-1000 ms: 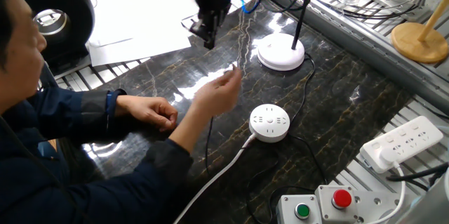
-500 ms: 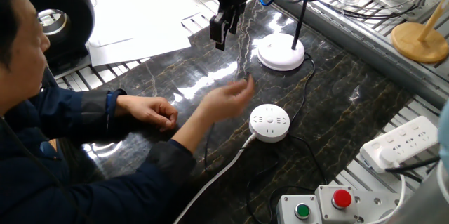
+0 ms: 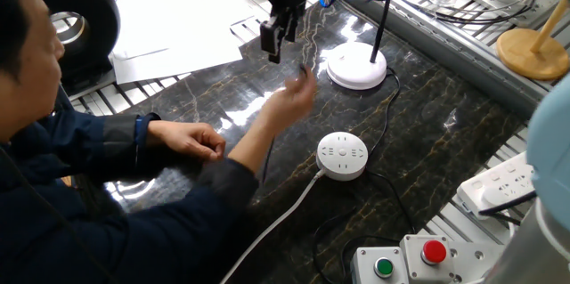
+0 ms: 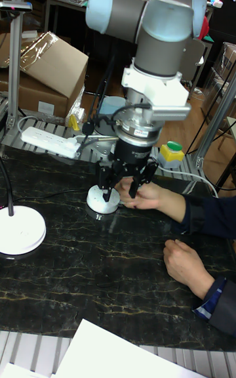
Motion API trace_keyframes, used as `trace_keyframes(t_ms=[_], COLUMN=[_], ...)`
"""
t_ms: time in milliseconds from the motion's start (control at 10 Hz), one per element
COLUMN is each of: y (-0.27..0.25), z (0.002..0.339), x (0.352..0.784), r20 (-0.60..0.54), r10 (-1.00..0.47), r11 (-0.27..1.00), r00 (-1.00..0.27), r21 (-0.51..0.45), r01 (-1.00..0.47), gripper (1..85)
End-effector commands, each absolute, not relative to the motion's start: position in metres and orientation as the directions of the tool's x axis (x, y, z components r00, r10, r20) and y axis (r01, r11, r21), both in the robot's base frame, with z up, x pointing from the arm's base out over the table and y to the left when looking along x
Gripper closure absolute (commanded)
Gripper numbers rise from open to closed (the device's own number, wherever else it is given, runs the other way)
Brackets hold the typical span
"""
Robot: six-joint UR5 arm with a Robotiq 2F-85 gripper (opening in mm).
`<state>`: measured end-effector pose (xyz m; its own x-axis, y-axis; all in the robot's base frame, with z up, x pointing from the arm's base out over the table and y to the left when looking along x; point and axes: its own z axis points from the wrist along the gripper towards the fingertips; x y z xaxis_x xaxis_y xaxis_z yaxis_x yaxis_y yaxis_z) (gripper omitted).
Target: Plug in the power cord of the desk lamp, turn on the socket, and light up the desk lamp
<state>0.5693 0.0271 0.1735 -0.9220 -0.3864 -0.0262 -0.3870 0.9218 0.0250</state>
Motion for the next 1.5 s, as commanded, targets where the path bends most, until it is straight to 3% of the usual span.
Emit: trace_keyframes(t_ms=[0, 500, 800, 1200, 1400], y=[0.038, 0.039, 0.031, 0.029, 0.026], z=[0.170, 0.154, 0.153, 0.154, 0.155], x=[0.580, 0.586, 0.587, 0.588, 0.592], r20=[-0.014, -0.022, -0.010, -0.007, -0.006], r10=[-0.380, -0.392, -0.405, -0.426, -0.522], r11=[0.924, 0.920, 0.914, 0.905, 0.853], r00=[-0.925, -0.920, -0.914, -0.905, -0.853], r21=[0.023, 0.011, -0.016, -0.015, -0.035], r01=[-0.381, -0.392, -0.405, -0.426, -0.521], gripper=[24.7, 28.3, 43.7, 46.0, 46.3])
